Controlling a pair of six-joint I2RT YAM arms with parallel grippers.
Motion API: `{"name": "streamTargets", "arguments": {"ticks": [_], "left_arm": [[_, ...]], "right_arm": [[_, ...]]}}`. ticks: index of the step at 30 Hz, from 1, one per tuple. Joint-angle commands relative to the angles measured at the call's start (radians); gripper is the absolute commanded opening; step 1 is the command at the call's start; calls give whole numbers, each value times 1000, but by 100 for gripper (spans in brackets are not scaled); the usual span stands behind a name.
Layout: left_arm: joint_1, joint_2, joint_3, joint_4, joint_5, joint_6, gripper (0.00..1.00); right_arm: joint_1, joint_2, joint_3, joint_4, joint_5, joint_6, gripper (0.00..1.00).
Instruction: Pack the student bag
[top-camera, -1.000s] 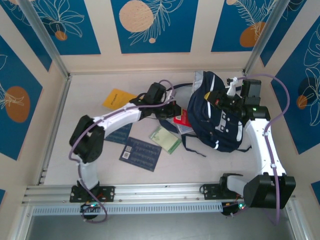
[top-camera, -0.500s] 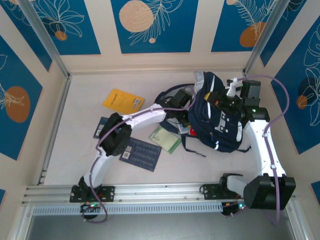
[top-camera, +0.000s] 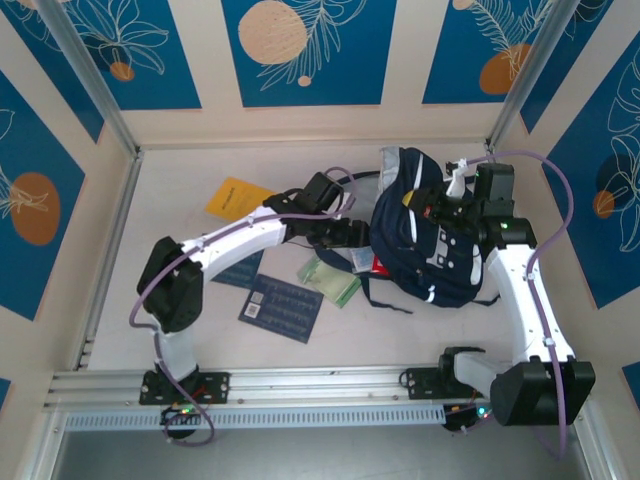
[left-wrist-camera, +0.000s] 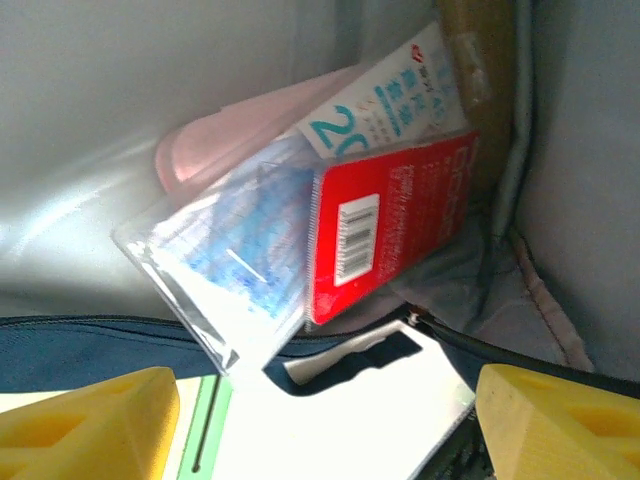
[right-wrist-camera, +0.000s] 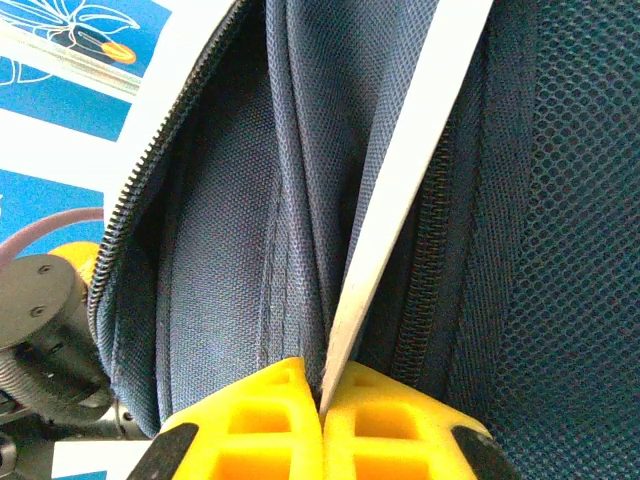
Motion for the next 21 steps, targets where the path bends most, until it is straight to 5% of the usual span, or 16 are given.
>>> {"name": "streamTargets", "arguments": {"ticks": [1, 8, 21], "left_arm": [[10, 66, 11, -29, -34, 34, 78], [9, 163, 102, -62, -58, 25, 77], [-32, 368, 363, -15, 127, -71, 60]], "right_arm": [[9, -49, 12, 117, -66, -16, 0], [12, -54, -1, 129, -72, -7, 0], [5, -34, -23, 183, -98, 32, 0]]}}
